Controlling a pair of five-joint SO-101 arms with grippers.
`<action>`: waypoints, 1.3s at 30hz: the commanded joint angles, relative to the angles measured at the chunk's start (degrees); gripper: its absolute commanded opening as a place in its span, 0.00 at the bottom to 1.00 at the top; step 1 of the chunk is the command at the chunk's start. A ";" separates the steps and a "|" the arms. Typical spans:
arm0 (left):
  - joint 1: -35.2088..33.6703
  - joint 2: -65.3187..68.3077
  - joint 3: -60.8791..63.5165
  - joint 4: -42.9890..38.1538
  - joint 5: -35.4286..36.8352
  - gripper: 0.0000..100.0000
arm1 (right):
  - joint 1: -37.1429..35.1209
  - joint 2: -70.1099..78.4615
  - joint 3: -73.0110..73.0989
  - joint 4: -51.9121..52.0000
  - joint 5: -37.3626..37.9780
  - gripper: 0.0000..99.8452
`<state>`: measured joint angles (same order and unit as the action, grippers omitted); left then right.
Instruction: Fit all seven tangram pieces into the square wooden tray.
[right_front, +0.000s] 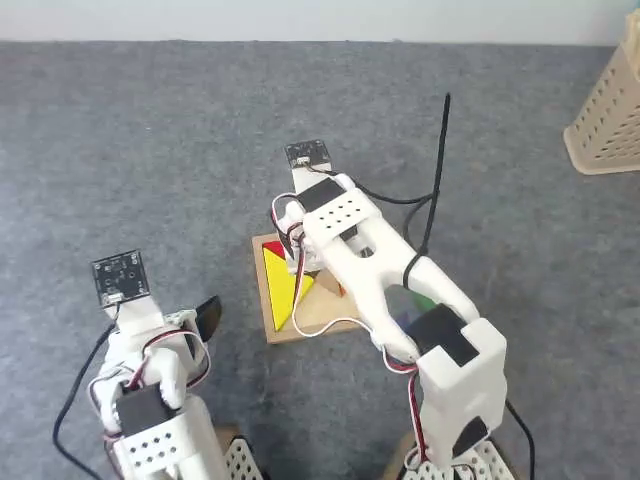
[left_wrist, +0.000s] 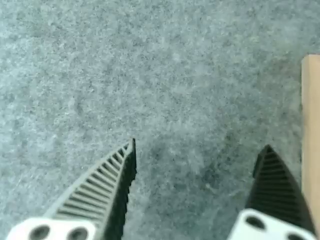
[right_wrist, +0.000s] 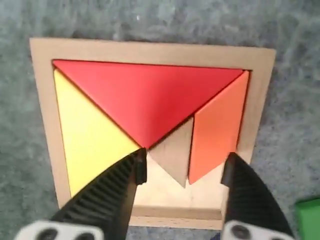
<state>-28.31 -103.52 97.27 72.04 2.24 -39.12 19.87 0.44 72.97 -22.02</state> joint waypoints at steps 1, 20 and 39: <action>-0.26 -0.79 -0.75 0.35 -0.09 0.35 | -0.57 -1.01 -2.99 0.04 -0.44 0.26; -0.26 -0.79 -0.75 0.35 -0.09 0.35 | 6.20 -33.63 30.59 -18.33 20.84 0.01; -0.26 -0.79 -0.75 0.35 -0.09 0.35 | 5.58 -22.73 32.62 -23.34 30.51 0.01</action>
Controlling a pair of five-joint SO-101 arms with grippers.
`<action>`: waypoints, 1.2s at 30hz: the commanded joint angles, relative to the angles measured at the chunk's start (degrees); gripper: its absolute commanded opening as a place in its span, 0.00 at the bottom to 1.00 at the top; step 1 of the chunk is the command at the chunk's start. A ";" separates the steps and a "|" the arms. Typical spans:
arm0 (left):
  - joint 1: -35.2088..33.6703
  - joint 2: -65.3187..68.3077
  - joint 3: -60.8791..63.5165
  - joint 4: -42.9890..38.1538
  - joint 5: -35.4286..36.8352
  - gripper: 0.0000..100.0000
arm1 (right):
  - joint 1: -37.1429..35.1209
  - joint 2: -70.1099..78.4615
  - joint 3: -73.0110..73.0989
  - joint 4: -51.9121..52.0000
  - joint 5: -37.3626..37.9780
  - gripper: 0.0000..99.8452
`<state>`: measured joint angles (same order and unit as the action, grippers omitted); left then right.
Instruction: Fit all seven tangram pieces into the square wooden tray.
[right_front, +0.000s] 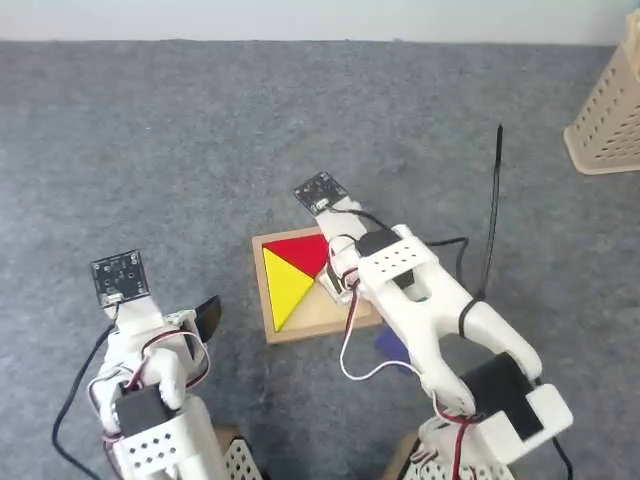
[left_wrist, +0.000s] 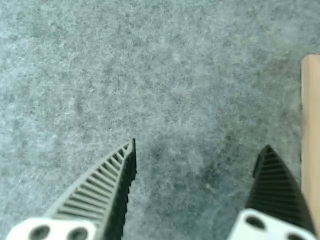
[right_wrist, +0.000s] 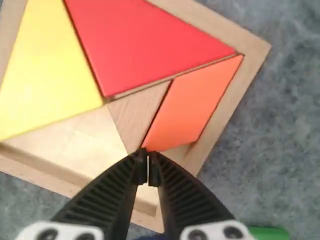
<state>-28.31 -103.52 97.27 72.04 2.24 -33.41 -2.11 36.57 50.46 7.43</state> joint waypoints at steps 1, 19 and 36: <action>-0.26 -0.79 -0.75 0.35 -0.09 0.35 | -0.13 -0.92 -3.52 -0.84 1.05 0.01; -0.26 -0.79 -0.75 0.35 -0.09 0.35 | 5.41 -6.37 -3.78 1.19 1.67 0.01; -0.26 -0.79 -0.75 0.35 -0.09 0.35 | 21.14 -17.54 1.41 26.86 21.36 0.25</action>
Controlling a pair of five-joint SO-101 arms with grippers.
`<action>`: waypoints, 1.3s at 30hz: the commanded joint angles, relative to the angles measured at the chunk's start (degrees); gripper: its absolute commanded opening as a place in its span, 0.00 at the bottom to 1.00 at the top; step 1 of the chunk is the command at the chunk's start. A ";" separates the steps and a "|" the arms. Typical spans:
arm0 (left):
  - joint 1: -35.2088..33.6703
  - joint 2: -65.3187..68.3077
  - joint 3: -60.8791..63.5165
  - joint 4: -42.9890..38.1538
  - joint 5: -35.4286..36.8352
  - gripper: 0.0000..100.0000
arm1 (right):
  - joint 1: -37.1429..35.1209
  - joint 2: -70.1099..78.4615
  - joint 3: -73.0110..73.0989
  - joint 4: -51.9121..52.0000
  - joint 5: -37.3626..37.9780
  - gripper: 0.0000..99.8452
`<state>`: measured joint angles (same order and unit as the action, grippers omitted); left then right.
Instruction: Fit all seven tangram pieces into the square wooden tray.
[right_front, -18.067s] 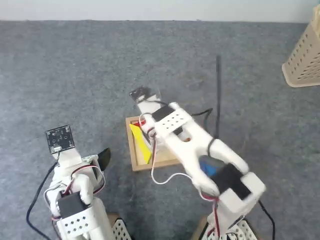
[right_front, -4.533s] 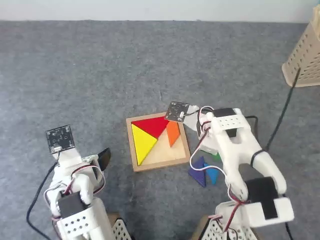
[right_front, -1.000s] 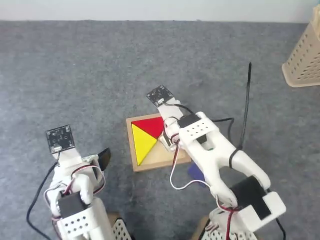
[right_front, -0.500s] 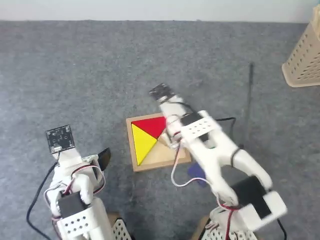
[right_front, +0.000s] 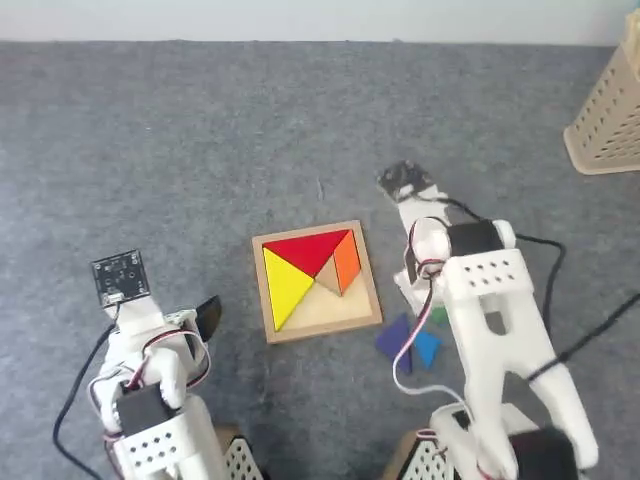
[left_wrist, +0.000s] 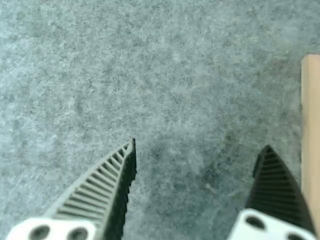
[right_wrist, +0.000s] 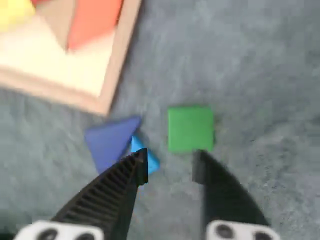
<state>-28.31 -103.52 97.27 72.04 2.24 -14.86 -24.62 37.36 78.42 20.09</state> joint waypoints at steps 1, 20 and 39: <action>-0.26 -0.79 -0.75 0.35 -0.09 0.35 | 3.30 6.81 0.70 -2.15 9.41 0.26; -0.26 -0.79 -0.75 0.35 -0.09 0.35 | 5.41 25.80 0.09 -14.99 9.85 0.24; -0.26 -0.79 -0.75 0.35 -0.09 0.35 | -19.65 18.77 -21.45 -3.03 0.18 0.05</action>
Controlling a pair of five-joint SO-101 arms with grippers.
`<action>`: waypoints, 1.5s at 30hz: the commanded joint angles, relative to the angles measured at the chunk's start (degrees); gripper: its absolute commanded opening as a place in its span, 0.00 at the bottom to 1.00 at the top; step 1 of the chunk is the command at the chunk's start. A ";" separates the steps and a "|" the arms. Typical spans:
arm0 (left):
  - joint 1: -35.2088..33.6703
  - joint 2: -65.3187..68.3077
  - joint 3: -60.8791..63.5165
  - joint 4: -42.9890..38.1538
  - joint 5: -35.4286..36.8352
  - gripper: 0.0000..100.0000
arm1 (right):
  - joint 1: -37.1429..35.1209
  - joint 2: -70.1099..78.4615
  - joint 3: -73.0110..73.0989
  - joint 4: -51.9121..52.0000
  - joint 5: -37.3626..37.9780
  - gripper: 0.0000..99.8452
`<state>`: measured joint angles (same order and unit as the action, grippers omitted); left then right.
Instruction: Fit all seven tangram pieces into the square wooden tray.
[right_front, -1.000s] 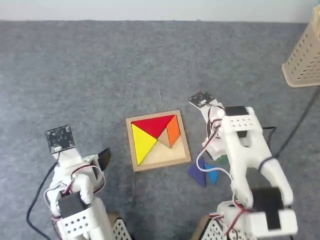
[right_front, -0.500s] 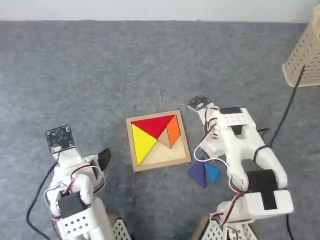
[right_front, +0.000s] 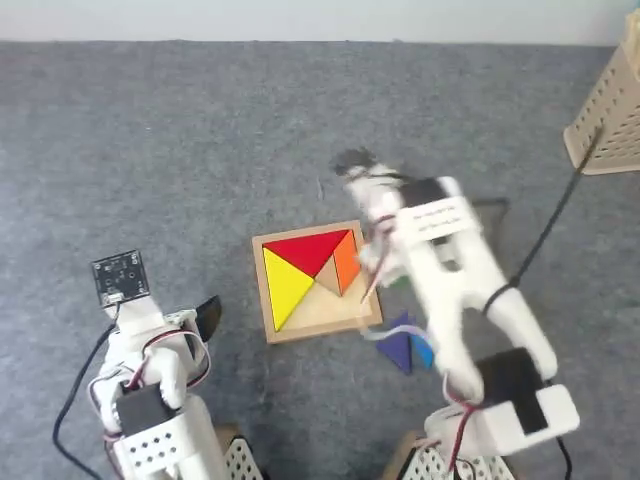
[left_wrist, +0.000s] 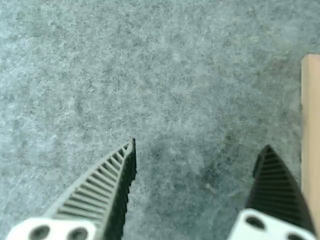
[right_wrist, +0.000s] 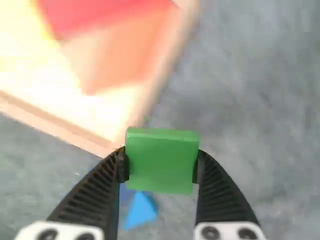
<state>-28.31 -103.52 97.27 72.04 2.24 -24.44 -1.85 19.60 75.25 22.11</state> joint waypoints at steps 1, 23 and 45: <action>-0.26 -0.79 -0.75 0.35 -0.09 0.35 | -12.26 -3.47 -3.60 -0.75 -1.85 0.05; -0.26 -0.79 -0.75 0.35 -0.09 0.35 | -20.88 6.46 -3.87 -6.90 -6.77 0.18; -0.26 -0.79 -0.75 0.35 -0.09 0.35 | -20.88 5.85 -3.69 -6.64 -6.77 0.25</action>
<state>-28.31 -103.52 97.27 72.04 2.24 -45.10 5.36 18.73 68.92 15.96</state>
